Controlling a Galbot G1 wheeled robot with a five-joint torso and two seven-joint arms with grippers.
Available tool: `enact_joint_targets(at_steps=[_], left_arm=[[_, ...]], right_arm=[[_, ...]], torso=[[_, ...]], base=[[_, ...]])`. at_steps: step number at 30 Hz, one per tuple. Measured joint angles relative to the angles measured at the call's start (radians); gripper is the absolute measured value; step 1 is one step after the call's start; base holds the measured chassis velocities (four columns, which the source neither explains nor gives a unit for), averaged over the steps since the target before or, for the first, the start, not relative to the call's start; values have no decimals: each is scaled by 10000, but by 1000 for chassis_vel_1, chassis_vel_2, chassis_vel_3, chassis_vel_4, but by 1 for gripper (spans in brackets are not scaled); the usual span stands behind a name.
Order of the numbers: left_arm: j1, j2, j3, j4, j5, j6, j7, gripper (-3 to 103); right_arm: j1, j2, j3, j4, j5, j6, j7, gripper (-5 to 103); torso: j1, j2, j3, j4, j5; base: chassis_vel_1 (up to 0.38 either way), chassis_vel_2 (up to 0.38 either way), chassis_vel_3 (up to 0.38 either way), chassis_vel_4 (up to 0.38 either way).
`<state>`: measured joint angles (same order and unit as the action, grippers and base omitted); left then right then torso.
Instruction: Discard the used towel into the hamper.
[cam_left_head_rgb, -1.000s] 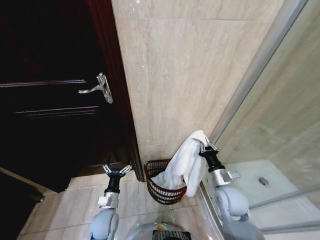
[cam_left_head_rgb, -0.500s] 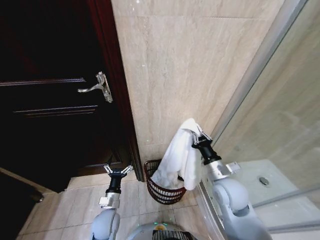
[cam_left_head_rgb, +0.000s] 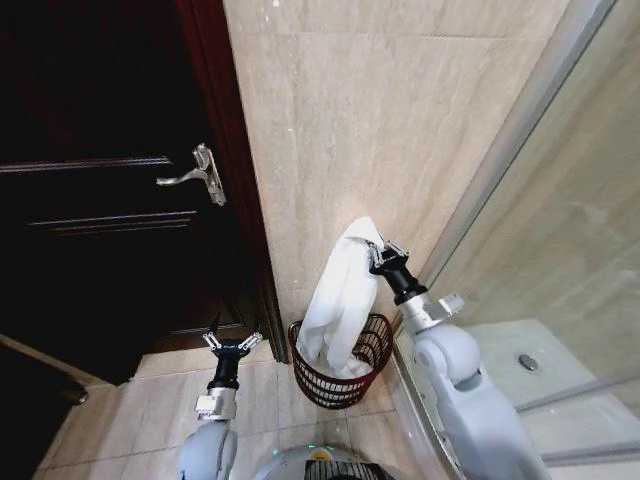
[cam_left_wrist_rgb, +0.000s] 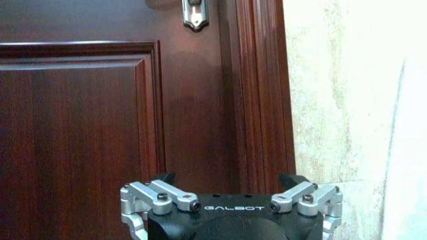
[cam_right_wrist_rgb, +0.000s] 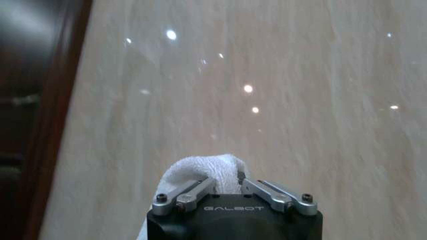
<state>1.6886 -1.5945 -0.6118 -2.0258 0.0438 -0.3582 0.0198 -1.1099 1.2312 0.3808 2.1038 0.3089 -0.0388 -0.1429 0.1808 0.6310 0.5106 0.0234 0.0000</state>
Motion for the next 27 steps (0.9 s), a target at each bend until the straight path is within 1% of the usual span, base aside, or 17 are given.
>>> enact_joint_targets(at_steps=[4,6,9,10,12,13,15,17,19,20,22,23,24,25,26,27], left_arm=[[-5,51,0,-50,-3,38,0,100],[-19,63,9,-69,-13,55,-1,100],[-22,65,24,-77,-25,60,-1,100],[-30,65,33,-78,-43,62,-1,100],[-50,65,35,-78,-61,62,-5,100],[-50,65,35,-78,-61,62,-5,100],[-56,68,33,-78,-95,61,-9,100],[-59,75,30,-78,-149,58,-10,100],[-69,93,16,-75,-243,52,-10,100],[-77,103,-9,-74,-296,48,-10,100],[-79,108,-28,-74,-354,45,-8,100],[-79,120,-55,-74,-432,42,-8,100],[-79,120,-55,-74,-432,42,-8,100],[-77,144,-104,-74,-531,31,-7,100],[-77,144,-104,-74,-531,31,-7,100],[-73,154,-135,-74,-591,18,0,100]], right_arm=[[-172,86,31,-390,-106,143,-141,3],[-366,239,-8,-853,-436,287,-292,3],[-483,315,-87,-1074,-656,382,-404,2],[-590,427,-267,-1266,-861,471,-413,7],[-618,585,-493,-1423,-937,497,-296,17],[-618,585,-493,-1423,-937,497,-296,17],[-615,715,-637,-1510,-1021,505,-231,28],[-599,756,-720,-1525,-1064,505,-184,28],[-521,787,-889,-1523,-1096,436,-52,38],[-481,790,-953,-1482,-1110,331,-9,50],[-475,790,-975,-1463,-1130,267,7,50],[-514,785,-984,-1460,-1176,250,23,55],[-514,785,-984,-1460,-1176,250,23,55],[-713,769,-985,-1592,-1328,250,92,66],[-713,769,-985,-1592,-1328,250,92,66],[-912,759,-1002,-1710,-1457,182,214,71]], torso=[[1,3,1,-3,1],[1,6,2,-2,1],[2,7,3,-3,0],[4,7,5,-3,0],[4,10,5,-2,0],[4,10,5,-2,0],[3,12,5,-3,-1],[3,13,5,-4,-2],[3,14,6,-4,-1],[3,14,7,-1,0],[3,14,7,2,-1],[4,15,7,8,-1],[4,15,7,8,-1],[6,16,7,10,-2],[6,16,7,10,-2],[10,14,11,10,2]], base=[[0,0,0,0],[0,0,0,0],[0,0,0,0],[0,0,0,0],[0,0,0,0],[0,0,0,0],[0,0,0,0],[0,0,0,0],[0,0,0,0],[0,0,0,0],[0,0,0,0],[0,0,0,0],[0,0,0,0],[0,0,0,0],[0,0,0,0],[0,0,0,0]])
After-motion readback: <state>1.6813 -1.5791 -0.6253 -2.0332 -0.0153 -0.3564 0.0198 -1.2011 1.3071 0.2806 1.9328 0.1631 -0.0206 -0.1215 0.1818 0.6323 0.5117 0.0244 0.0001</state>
